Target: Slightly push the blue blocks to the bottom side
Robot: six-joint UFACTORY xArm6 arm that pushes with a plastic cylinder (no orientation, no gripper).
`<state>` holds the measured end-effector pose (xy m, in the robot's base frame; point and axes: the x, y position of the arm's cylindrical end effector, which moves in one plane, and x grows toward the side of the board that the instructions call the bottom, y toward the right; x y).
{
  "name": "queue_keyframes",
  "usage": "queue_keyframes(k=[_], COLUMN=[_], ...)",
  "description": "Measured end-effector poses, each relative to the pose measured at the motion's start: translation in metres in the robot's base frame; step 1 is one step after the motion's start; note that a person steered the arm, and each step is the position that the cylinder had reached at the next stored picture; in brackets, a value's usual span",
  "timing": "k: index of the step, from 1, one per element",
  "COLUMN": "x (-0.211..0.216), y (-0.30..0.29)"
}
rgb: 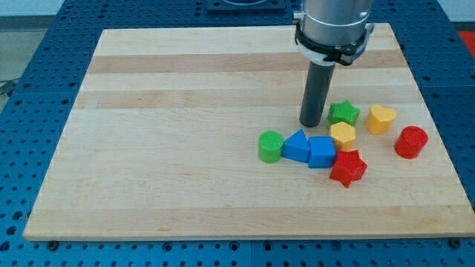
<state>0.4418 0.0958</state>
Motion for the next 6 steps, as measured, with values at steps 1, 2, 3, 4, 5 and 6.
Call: queue_keyframes(k=[1,2,3,4,5,6], x=[0.000,0.002,0.003,0.007,0.011,0.012], y=[-0.013,-0.017,-0.017,-0.017,-0.017,-0.017])
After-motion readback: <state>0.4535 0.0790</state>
